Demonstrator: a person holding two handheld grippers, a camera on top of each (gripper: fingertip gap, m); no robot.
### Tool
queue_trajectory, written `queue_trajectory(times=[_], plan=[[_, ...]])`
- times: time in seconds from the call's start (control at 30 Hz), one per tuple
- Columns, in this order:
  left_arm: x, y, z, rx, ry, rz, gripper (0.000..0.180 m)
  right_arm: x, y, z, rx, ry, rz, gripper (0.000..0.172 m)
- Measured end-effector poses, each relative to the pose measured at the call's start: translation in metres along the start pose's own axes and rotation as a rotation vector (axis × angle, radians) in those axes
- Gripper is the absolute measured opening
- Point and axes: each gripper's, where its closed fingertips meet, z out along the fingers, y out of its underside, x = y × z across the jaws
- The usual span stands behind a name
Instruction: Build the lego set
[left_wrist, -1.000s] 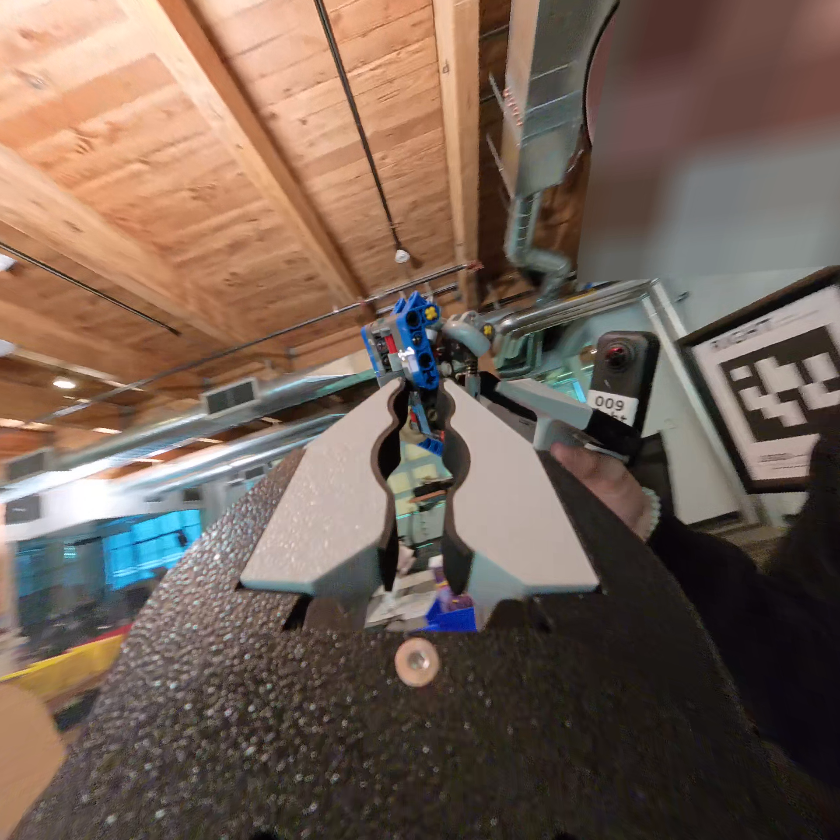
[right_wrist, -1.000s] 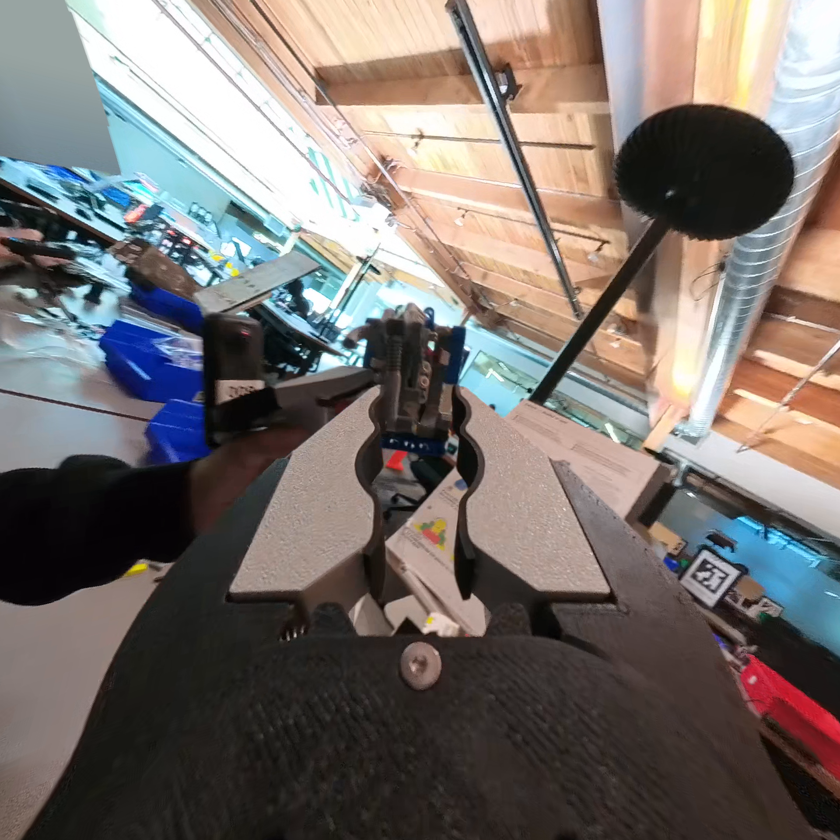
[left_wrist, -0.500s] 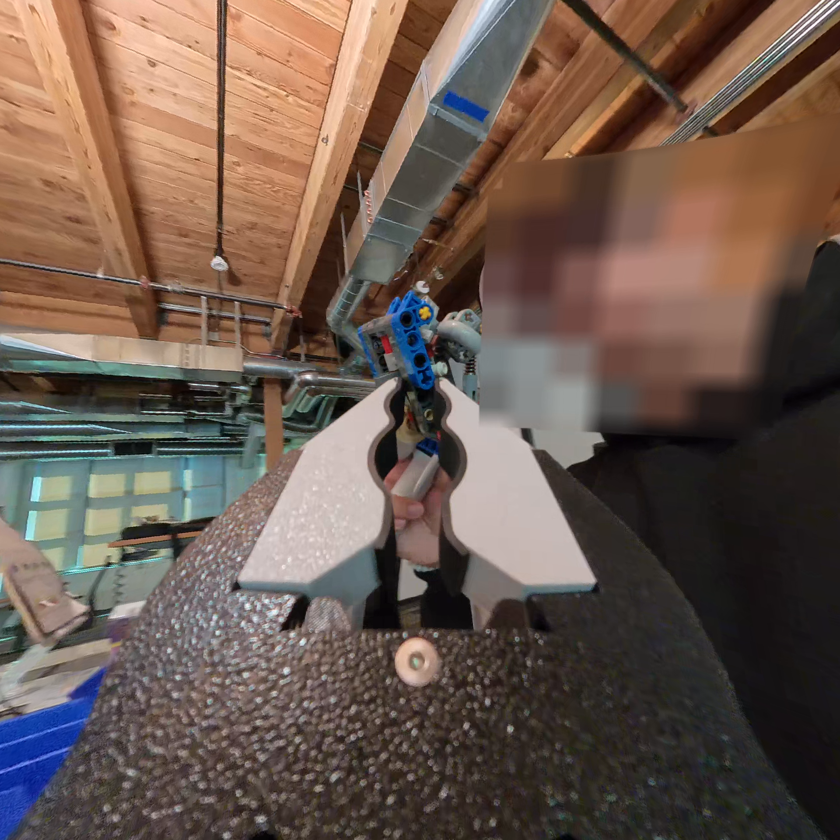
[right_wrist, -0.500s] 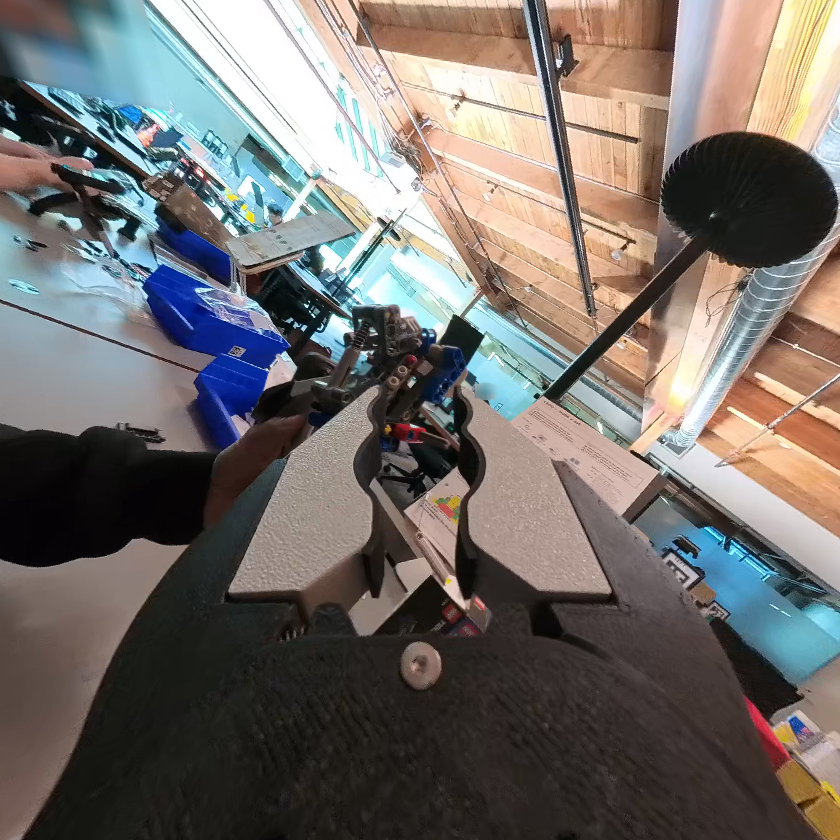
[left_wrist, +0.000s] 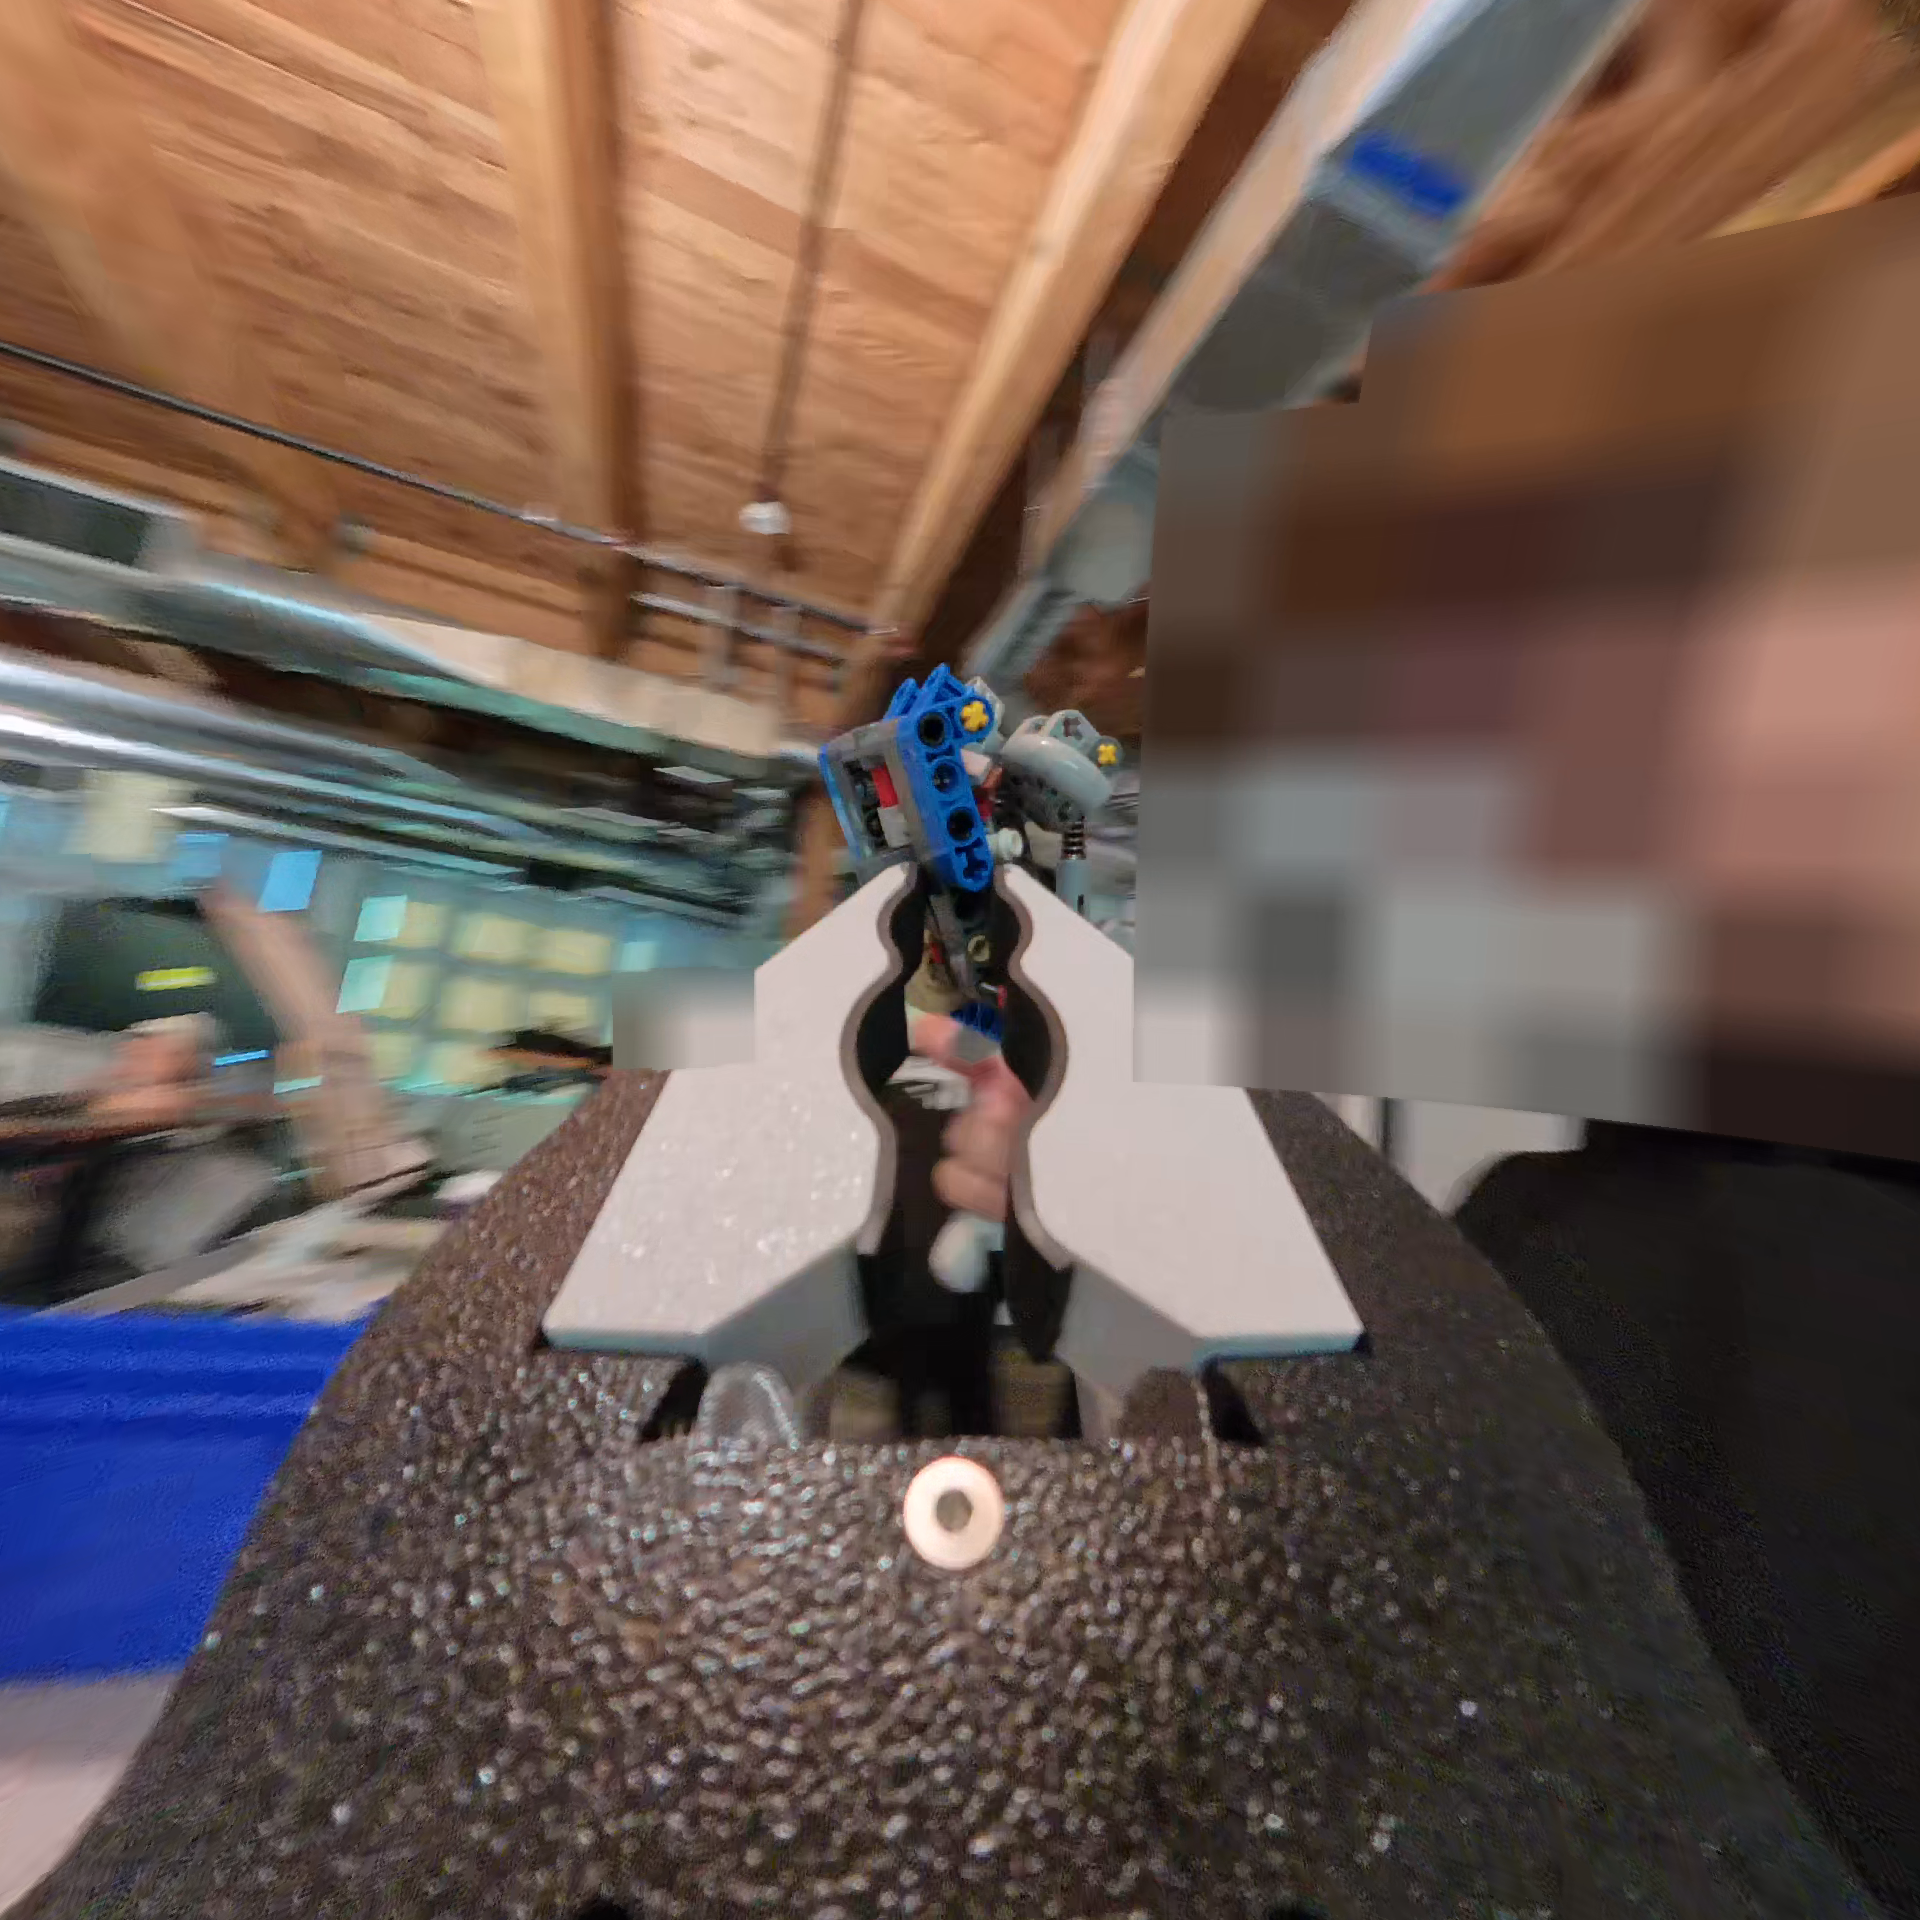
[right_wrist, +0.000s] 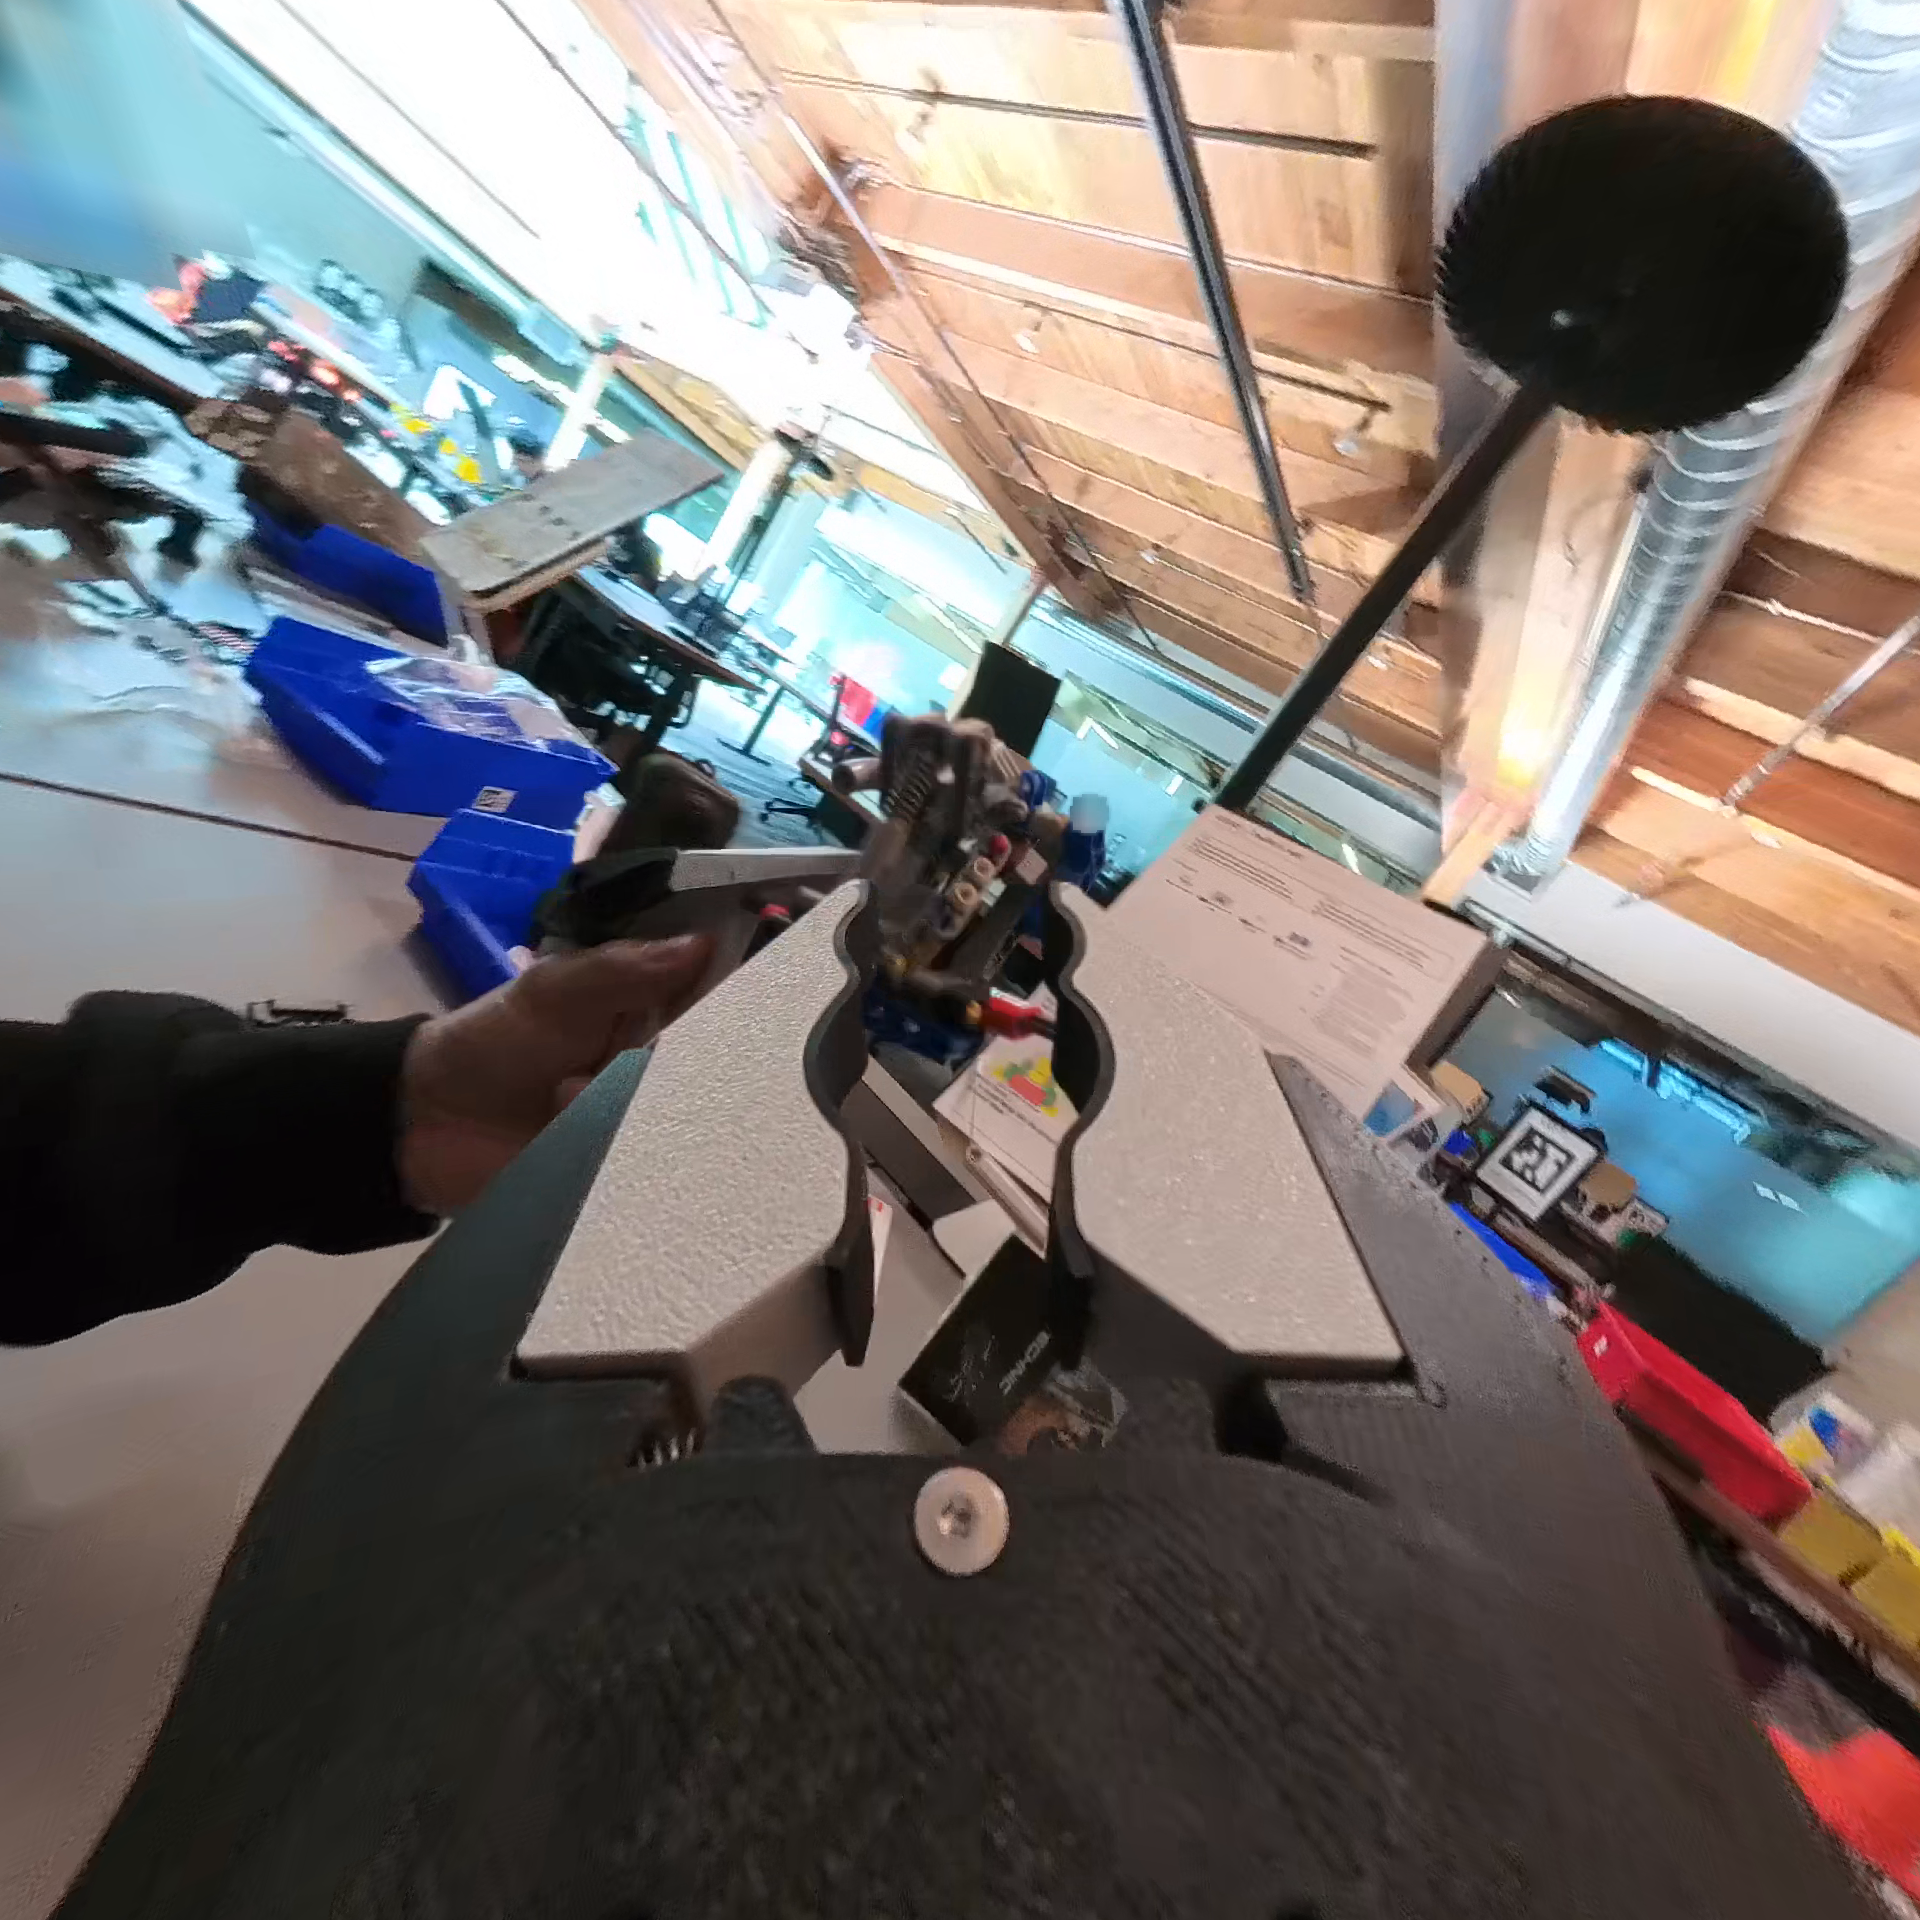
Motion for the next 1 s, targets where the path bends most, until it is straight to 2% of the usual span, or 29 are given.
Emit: queue_trajectory(times=[0.03, 0.13, 0.23, 0.33, 0.43, 0.5, 0.7, 0.9, 1.0], plan=[[-0.010, 0.003, -0.001, -0.026, -0.092, 0.064, 0.008, 0.004, 0.006, 0.000, -0.005, 0.011, 0.028, 0.029], [-0.016, 0.013, -0.003, -0.117, -0.175, 0.254, 0.008, 0.006, 0.019, 0.005, -0.006, -0.015, 0.152, 0.028], [-0.023, 0.011, -0.005, -0.145, -0.265, 0.433, 0.009, 0.017, 0.037, 0.010, -0.047, 0.042, 0.191, 0.026], [-0.030, 0.017, -0.003, -0.248, -0.340, 0.529, 0.008, 0.013, 0.055, 0.018, -0.072, 0.013, 0.207, 0.026], [-0.034, 0.021, -0.002, -0.341, -0.402, 0.645, 0.008, 0.019, 0.058, 0.019, -0.026, 0.040, 0.247, 0.014], [-0.031, 0.024, 0.001, -0.383, -0.401, 0.687, 0.008, 0.021, 0.062, 0.019, -0.020, 0.039, 0.269, 0.007], [-0.038, 0.029, 0.004, -0.528, -0.504, 0.814, 0.008, 0.027, 0.070, 0.017, 0.036, 0.011, 0.399, 0.008], [-0.036, 0.030, 0.017, -0.634, -0.524, 0.888, 0.009, 0.034, 0.063, 0.014, 0.201, -0.010, 0.481, 0.007], [-0.035, 0.027, 0.025, -0.688, -0.516, 1.010, 0.008, 0.040, 0.058, 0.011, 0.286, -0.008, 0.559, 0.005]])
